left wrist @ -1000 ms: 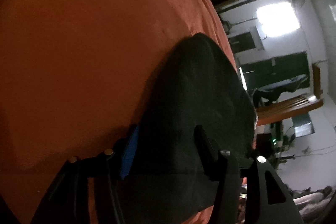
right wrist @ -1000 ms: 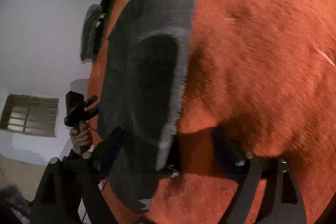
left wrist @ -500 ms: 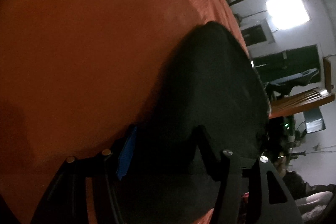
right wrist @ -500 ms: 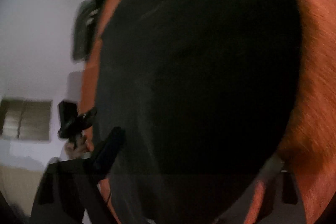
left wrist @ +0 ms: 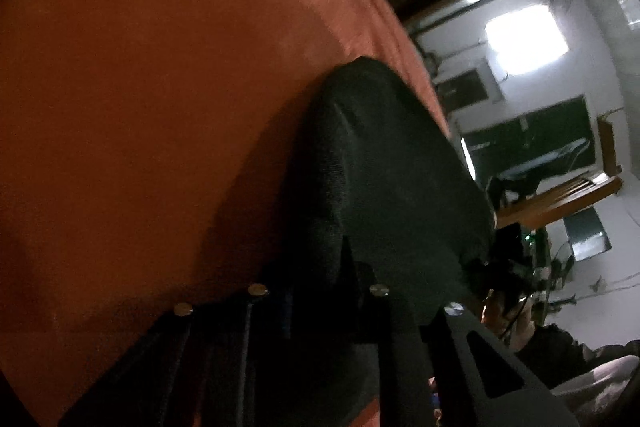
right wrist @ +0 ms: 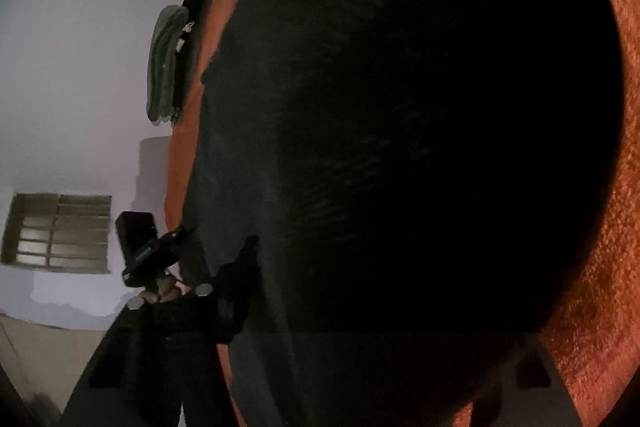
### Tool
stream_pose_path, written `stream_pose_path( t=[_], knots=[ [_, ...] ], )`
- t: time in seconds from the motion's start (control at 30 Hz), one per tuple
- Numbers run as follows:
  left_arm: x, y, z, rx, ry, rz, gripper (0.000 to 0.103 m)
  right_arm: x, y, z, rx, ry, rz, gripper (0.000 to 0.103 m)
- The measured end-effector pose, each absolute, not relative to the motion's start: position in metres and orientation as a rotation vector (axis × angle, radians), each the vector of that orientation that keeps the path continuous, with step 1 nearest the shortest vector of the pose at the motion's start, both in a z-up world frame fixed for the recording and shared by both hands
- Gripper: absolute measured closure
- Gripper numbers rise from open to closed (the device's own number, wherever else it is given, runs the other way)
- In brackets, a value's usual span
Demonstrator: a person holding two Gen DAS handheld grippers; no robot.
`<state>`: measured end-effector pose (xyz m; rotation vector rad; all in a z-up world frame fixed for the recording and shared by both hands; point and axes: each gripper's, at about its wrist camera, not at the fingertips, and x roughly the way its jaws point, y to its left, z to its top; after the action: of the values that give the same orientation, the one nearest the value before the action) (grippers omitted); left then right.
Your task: Fold clothes
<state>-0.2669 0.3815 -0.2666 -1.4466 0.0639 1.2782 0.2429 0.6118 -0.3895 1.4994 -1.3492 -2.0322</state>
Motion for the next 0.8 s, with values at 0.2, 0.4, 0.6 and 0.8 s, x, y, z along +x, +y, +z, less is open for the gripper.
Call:
stream_pose_path(
  t=[0.2, 0.4, 0.6, 0.8],
  knots=[
    [-0.259, 0.347, -0.252, -1.496, -0.06, 1.327, 0.088, 0.229, 0.605, -0.354, 1.459, -1.16, -2.039, 0.065],
    [-0.24, 0.268, -0.229, -1.497, -0.139, 1.434, 0.088, 0.186, 0.586, -0.323, 1.409, -0.921, -1.89, 0.066],
    [-0.201, 0.193, -0.248, -1.539, -0.208, 1.514, 0.086, 0.123, 0.552, -0.324, 1.506, -0.675, -1.667, 0.066],
    [-0.175, 0.194, -0.254, -1.356, 0.047, 1.593, 0.072, 0.095, 0.583, -0.384, 1.758, -0.869, -1.607, 0.035]
  ],
)
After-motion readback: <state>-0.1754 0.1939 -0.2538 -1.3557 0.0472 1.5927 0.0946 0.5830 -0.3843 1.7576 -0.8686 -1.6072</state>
